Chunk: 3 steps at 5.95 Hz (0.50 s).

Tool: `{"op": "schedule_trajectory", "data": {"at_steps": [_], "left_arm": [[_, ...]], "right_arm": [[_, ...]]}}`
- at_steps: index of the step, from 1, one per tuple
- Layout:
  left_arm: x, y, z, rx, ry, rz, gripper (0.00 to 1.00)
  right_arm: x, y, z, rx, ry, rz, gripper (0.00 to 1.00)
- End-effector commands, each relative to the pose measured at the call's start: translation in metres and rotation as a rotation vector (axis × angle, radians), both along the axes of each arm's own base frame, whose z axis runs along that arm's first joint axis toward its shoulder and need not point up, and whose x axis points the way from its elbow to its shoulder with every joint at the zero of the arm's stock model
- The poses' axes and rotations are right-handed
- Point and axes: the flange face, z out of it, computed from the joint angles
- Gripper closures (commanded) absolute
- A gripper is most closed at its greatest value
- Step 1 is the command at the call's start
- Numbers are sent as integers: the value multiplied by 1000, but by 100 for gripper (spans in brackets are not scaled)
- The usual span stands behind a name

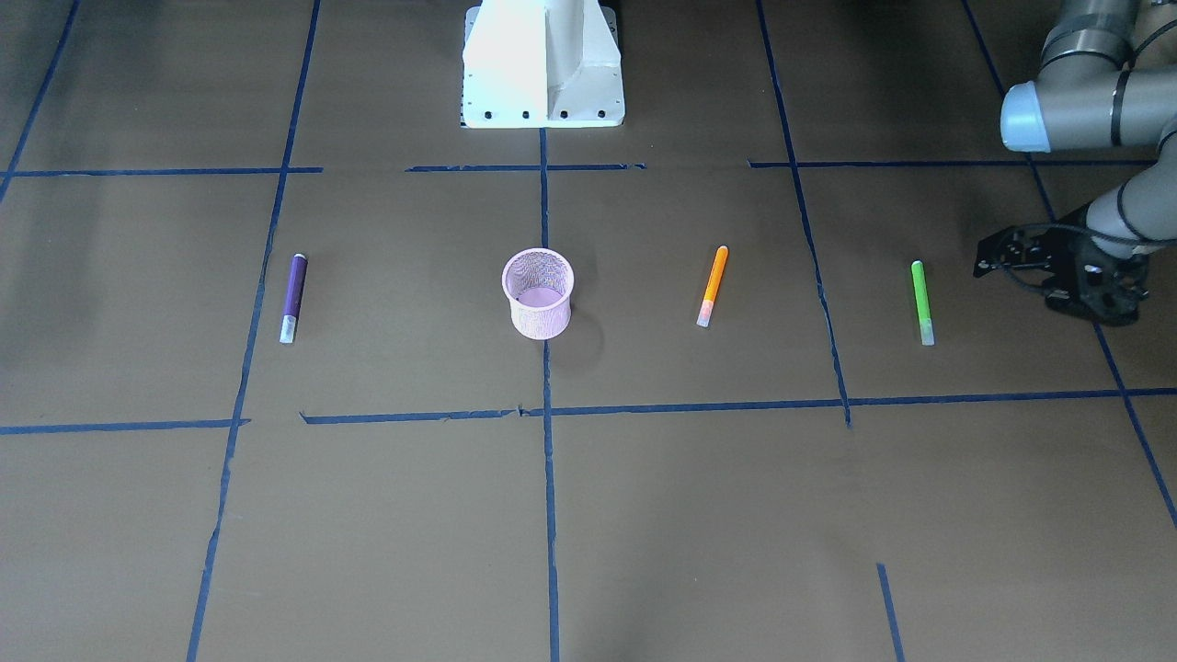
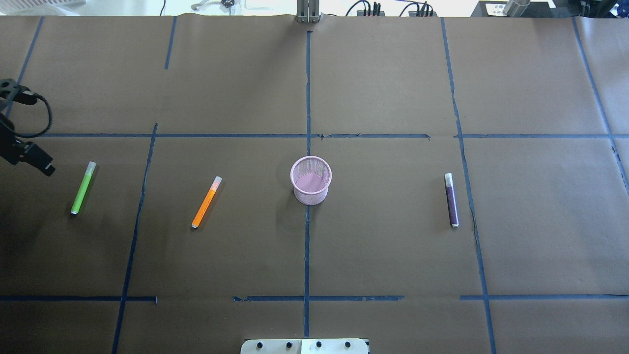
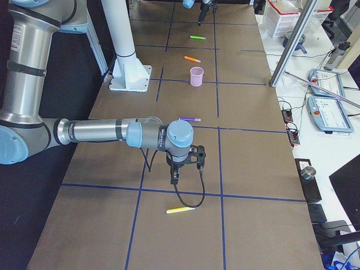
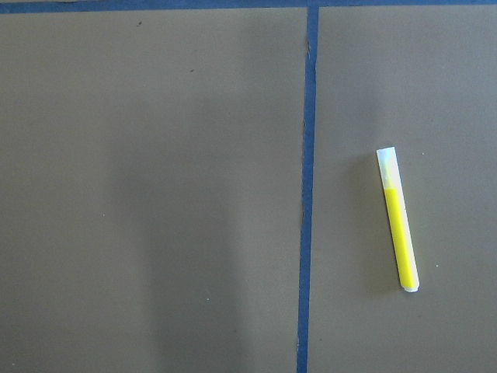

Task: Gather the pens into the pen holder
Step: 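Lower the left gripper onto the green highlighter and close it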

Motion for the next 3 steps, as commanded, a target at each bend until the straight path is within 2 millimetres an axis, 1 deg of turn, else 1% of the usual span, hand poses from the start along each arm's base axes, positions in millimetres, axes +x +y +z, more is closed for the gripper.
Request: {"op": "schedule_trajectory", "data": {"at_steps": [1,2,3], "left_arm": [[47,-7,4,-26,-12,52,0],[53,-15,3,-59,-23,23,0],[54,-17,1,-97,-33,-17,0]], "right_arm": [[0,0,1,-3,0,0,0],[0,0,2,-6,0,1,0],[0,0,1,-5,0,2,0]]}}
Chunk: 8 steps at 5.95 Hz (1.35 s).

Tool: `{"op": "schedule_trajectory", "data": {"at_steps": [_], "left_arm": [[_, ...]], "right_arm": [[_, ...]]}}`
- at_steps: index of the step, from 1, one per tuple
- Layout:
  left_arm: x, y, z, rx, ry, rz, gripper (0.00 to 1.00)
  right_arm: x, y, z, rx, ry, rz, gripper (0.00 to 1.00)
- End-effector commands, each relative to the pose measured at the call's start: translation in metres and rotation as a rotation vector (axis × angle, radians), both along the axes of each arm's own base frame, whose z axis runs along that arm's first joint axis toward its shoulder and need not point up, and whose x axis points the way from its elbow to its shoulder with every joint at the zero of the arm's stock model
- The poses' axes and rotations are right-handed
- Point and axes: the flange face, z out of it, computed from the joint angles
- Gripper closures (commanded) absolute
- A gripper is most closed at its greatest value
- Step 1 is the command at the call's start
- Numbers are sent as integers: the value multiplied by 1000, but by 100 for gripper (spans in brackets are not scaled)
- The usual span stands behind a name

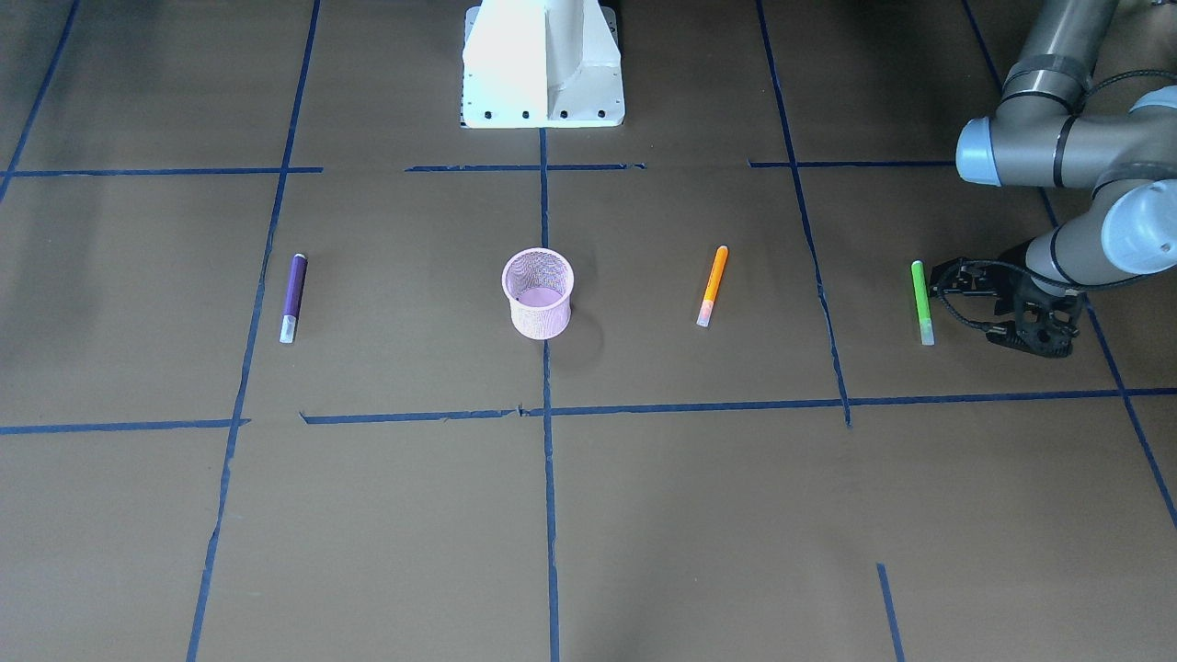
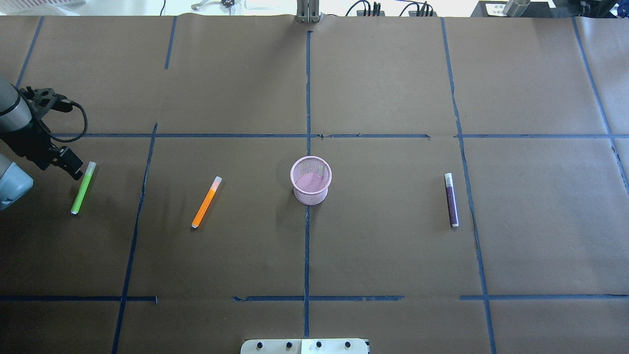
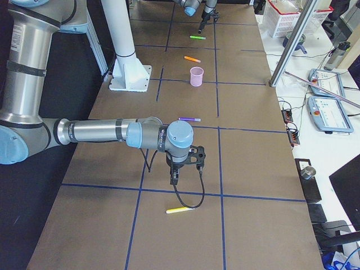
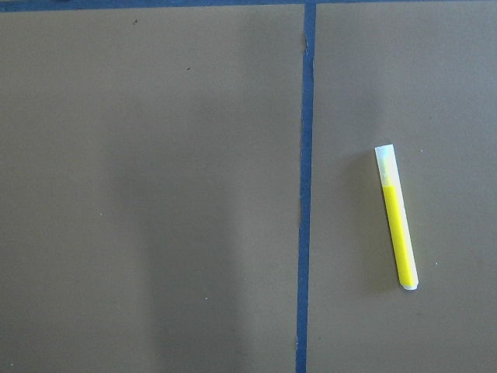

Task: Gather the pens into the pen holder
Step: 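Lower the left gripper onto the green highlighter and close it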

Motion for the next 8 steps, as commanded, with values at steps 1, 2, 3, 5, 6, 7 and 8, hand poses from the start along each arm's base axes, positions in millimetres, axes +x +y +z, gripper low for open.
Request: {"op": "schedule_trajectory", "data": {"at_steps": [1,2,3,5,6,7,8], "left_arm": [[22,0,-9,-93,-30,-76,5],[23,1,-8,-98,-34,-80,5],[28,-2,-11,-95,-32,-75,5],[35,-12,-4,-98,-55,-77,11],[38,-15,-3,-92,-68,-79,15],[42,-13,2,-94,-74,-68,23],[45,-14,-1,-92,-73,-66,24]], "right_arm": [[0,0,0,1,0,0,0],[0,0,0,1,0,0,0],[0,0,0,2,0,0,0],[0,0,0,-2,0,1,0],[0,0,0,-3,0,2,0],[0,0,0,-3,0,2,0],[0,0,0,-3,0,2,0]]}}
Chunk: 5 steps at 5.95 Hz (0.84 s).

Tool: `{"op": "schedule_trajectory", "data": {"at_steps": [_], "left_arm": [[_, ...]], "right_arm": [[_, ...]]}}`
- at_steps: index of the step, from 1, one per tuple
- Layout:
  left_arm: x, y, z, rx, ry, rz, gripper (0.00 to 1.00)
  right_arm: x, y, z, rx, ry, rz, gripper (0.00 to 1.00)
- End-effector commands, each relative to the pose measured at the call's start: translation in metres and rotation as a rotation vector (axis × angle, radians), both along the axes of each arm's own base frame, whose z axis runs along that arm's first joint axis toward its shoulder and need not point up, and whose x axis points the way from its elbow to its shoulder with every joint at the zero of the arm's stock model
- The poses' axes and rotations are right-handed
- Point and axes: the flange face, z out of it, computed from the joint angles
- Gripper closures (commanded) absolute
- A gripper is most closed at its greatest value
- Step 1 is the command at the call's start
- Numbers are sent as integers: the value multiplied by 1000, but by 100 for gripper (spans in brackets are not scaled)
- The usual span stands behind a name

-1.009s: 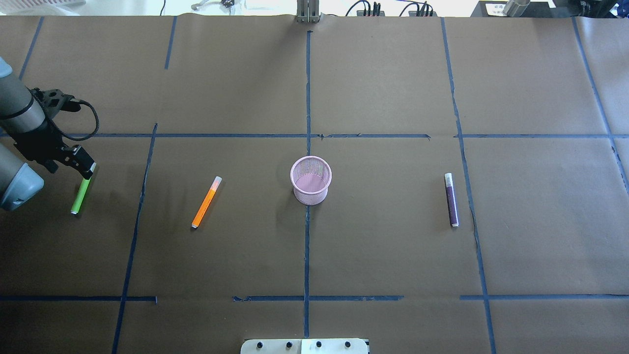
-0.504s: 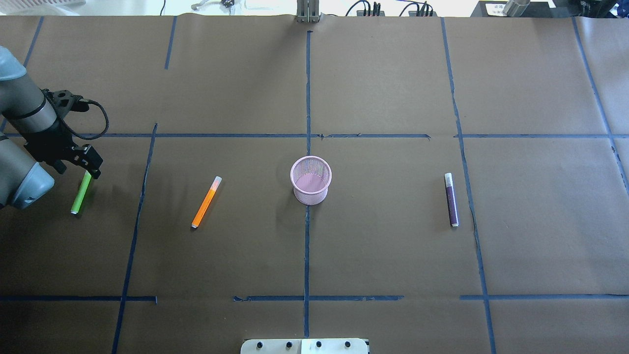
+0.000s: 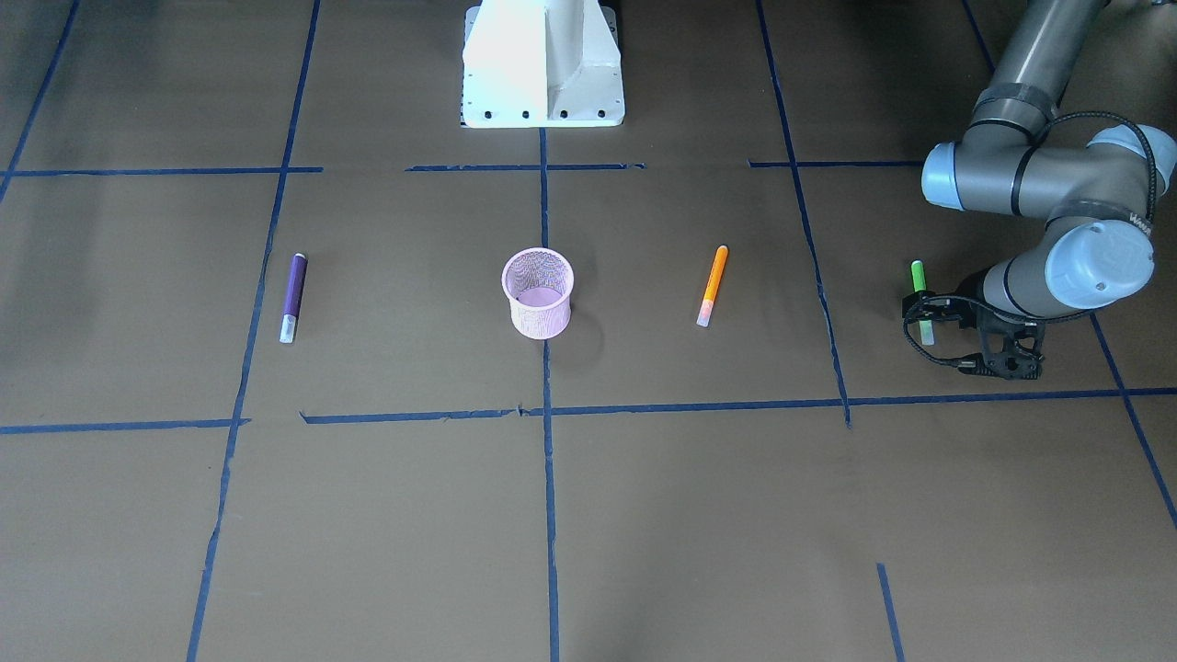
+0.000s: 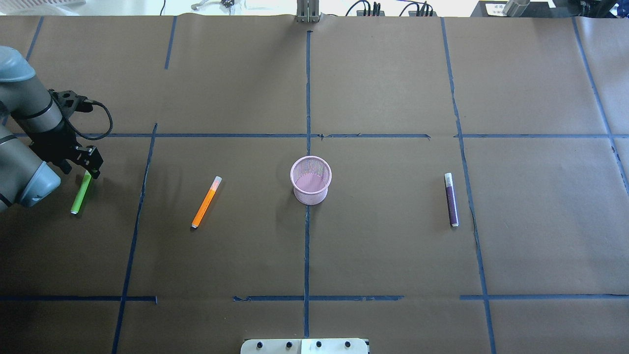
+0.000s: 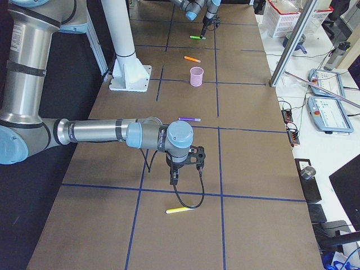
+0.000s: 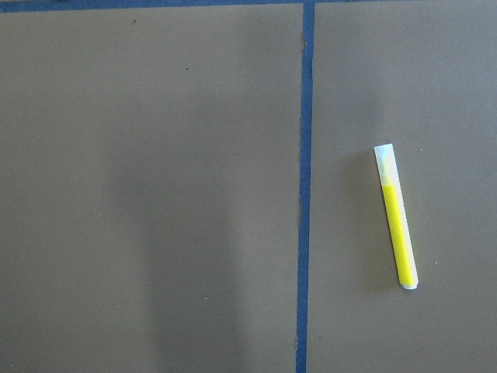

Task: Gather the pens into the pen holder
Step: 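Lower the left gripper onto the green highlighter and close it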

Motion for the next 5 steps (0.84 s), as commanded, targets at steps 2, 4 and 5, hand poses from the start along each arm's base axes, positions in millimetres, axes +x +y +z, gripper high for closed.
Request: {"op": "schedule_trajectory", "data": {"at_steps": [2,4,5], "left_arm": [[4,0,0,1,-1,5,38],[11,3,0,2,-1,19,57],[11,3,0,3,-1,20,70]], "right_arm": [[0,0,0,-6,-1,4,0],[0,0,2,-11,-1,4,0],[0,0,3,-11,-1,4,0]]}}
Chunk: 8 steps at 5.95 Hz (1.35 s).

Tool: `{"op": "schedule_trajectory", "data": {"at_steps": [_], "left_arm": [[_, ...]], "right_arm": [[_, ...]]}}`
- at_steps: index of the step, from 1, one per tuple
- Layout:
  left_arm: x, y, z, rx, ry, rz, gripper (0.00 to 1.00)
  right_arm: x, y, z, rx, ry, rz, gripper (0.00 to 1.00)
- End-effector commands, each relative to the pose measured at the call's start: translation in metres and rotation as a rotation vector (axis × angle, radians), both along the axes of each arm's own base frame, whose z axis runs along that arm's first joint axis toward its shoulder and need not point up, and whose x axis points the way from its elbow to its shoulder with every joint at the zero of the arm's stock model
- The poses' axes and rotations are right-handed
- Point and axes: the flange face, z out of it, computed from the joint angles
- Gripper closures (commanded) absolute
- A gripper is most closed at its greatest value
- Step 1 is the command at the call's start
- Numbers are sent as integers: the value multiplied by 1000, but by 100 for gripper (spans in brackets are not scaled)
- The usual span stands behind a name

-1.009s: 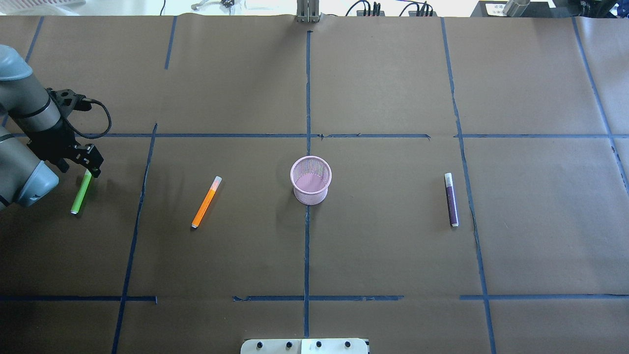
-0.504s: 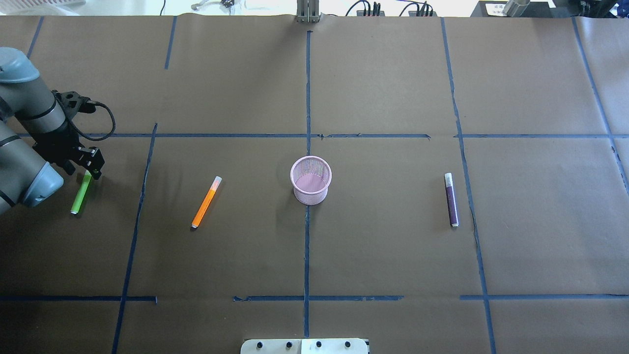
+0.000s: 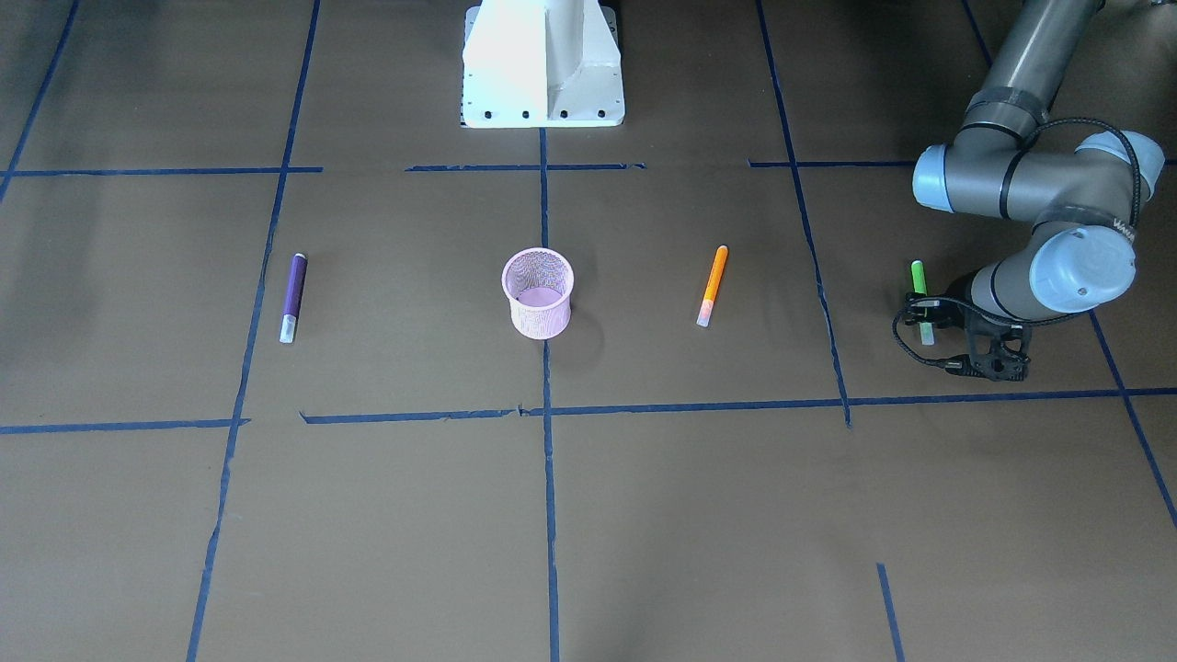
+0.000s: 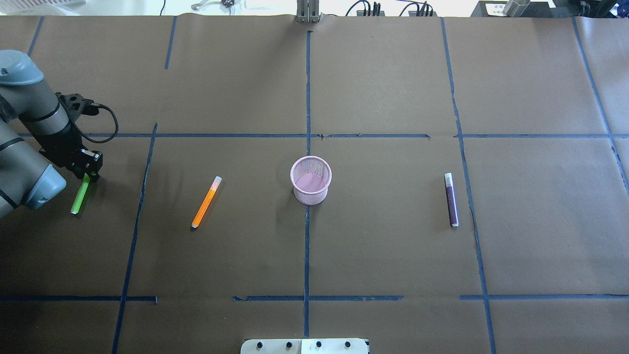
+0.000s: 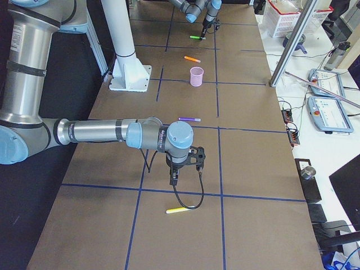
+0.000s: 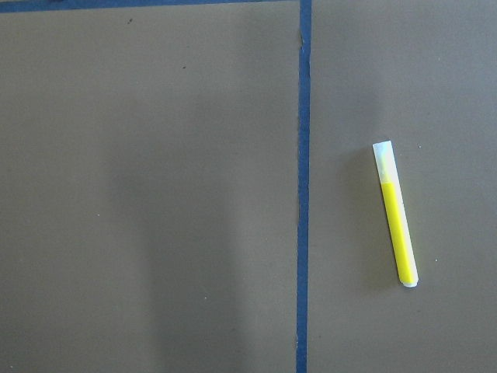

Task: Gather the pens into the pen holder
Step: 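Lift the green highlighter with the left gripper and carry it to the pink cup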

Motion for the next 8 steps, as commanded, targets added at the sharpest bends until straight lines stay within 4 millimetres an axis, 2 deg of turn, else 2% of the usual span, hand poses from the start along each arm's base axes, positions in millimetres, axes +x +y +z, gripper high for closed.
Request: {"op": "schedule_trajectory", "data": {"at_steps": [1,2,4,5,7,8], "left_arm": [[2,1,-1,4,1,6,93],[2,-1,-10,14,10,1,100],[0,0,-37,56,40,-4,100],[-1,3,-71,107,78,-7,100],[-15,22,-186,302,209,-7,100],[0,28,-263,448,257,-6,100]], "right_arm": [[0,0,1,-1,0,0,0],[0,0,2,-3,0,0,0],[-1,1,5,-11,-12,0,0],[-1,1,4,-11,-21,1,0],[-2,0,-2,9,-26,-4,0],[-2,0,-2,13,-26,-5,0]]}}
